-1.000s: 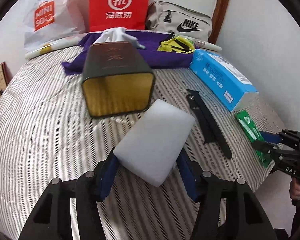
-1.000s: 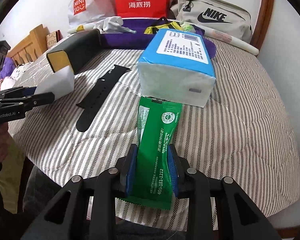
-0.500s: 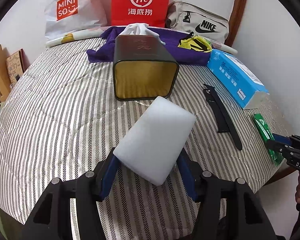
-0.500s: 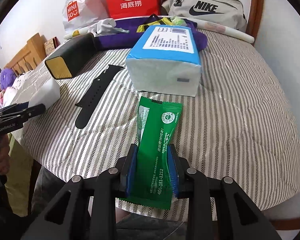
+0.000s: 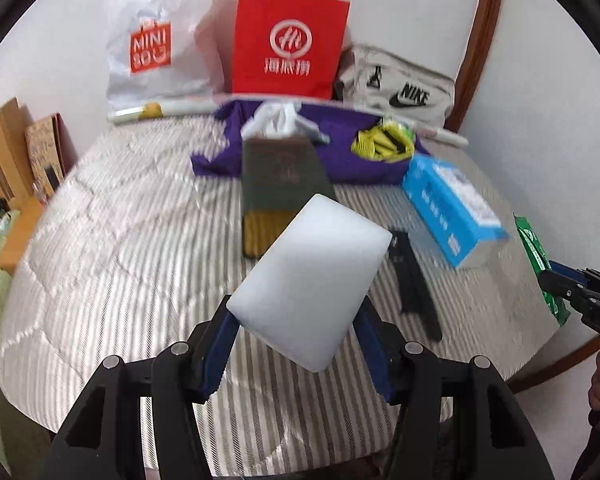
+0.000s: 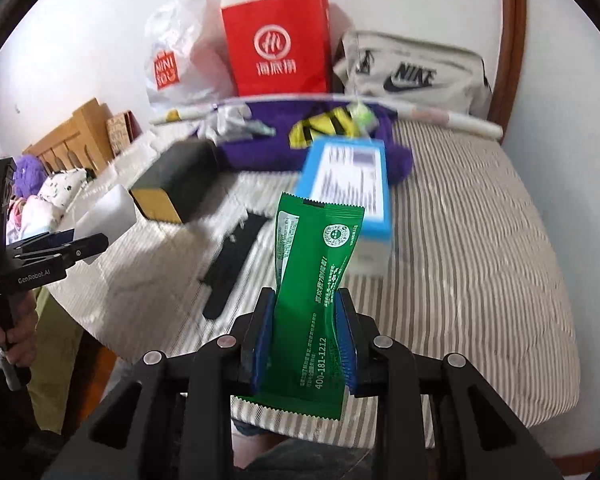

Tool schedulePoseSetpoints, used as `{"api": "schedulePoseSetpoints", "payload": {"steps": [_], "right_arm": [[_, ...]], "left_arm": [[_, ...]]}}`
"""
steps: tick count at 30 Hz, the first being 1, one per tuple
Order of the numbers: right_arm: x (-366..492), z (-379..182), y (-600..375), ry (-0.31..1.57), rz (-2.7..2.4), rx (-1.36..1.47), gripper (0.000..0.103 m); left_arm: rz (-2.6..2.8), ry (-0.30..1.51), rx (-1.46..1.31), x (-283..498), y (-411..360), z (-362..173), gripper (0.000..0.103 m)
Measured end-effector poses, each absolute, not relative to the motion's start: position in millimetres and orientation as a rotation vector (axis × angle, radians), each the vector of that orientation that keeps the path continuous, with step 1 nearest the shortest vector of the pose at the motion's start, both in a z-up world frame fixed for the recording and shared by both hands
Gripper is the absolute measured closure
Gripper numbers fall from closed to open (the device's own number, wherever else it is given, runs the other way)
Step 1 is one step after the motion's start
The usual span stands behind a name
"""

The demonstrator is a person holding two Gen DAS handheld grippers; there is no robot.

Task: Organize soft objects
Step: 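Carry the foam block with the left tool while the right tool carries the green packet onto the towel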

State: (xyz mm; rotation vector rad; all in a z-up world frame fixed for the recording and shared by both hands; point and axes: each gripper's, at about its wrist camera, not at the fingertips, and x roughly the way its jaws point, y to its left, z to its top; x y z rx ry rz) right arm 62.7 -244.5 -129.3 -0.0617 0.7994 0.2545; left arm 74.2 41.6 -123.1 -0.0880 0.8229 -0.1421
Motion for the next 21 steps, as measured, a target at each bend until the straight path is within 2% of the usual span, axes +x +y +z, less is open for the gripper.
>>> {"api": "schedulePoseSetpoints", "payload": {"steps": [9,21], "right_arm": [[100,-100,-240,0.752,0.273,-0.107,0.073],[172,-88,-242,0.750,0.287,-0.082,0.073]], "left_arm": [[-0.111,0.764,-0.069,104,42,-83,0.047],[-0.111,0.793,-0.101,168,40,-78,0.047]]}}
